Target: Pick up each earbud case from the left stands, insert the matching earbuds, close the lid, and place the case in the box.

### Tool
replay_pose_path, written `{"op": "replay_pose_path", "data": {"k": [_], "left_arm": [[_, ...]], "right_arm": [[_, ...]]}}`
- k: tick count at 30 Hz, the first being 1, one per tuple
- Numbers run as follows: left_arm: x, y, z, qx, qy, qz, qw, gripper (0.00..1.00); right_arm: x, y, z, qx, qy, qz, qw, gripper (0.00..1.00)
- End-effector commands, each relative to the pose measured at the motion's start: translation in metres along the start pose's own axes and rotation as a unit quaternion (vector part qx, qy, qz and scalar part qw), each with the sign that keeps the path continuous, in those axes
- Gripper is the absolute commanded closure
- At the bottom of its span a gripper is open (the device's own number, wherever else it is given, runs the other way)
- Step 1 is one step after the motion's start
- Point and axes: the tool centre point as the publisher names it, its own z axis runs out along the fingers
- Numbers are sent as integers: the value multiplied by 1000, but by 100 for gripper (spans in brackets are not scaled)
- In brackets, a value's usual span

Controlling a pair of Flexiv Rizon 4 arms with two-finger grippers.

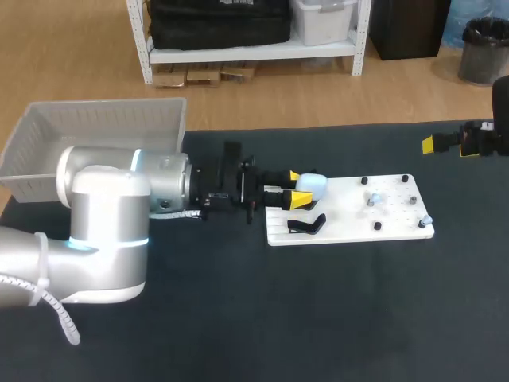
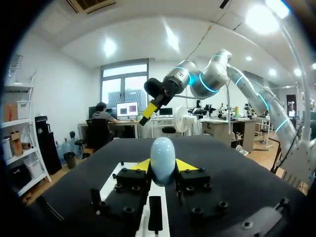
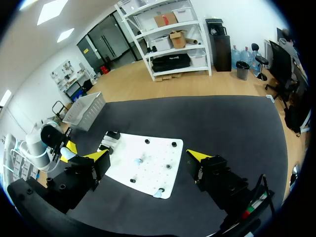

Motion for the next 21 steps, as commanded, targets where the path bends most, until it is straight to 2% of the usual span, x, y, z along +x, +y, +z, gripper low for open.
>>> {"op": "replay_pose_path", "data": {"k": [1, 11, 14, 21], "left_arm": [[0, -1, 0, -3, -2, 1, 1000, 100], [0, -1, 0, -3, -2, 1, 1000, 100], [-2, -3, 4, -4, -14, 2, 1000, 100], [-2, -6, 11, 7, -35, -5, 999, 100]], "right_arm": [[0, 0, 0, 1, 0, 0, 1000, 0], [0, 0, 0, 1, 0, 0, 1000, 0], [0, 0, 0, 1, 0, 0, 1000, 0], [9, 16, -17, -4, -9, -24, 1000, 0]]}}
